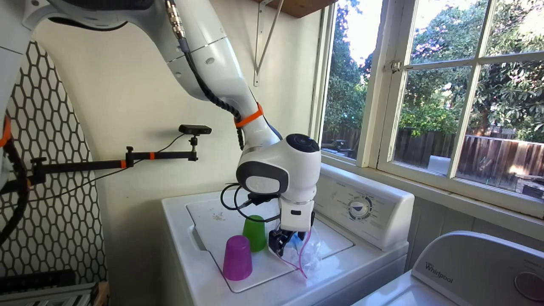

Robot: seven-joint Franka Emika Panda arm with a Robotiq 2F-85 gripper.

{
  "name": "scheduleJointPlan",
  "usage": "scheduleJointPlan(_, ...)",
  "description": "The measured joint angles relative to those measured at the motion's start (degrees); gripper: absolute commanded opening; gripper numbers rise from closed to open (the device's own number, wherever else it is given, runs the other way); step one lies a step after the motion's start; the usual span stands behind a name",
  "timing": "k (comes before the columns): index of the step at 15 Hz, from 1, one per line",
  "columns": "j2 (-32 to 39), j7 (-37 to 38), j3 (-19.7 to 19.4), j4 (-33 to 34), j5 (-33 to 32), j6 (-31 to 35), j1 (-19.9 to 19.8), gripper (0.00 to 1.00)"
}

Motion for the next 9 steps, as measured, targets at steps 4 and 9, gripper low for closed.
scheduleJointPlan(4,0.1,0.0,0.2,0.3,0.7,0.0,0.0,0.20)
scheduleJointPlan(9,0.1,-0.1,0.4,0.9,1.0,0.3,0.0,0.00)
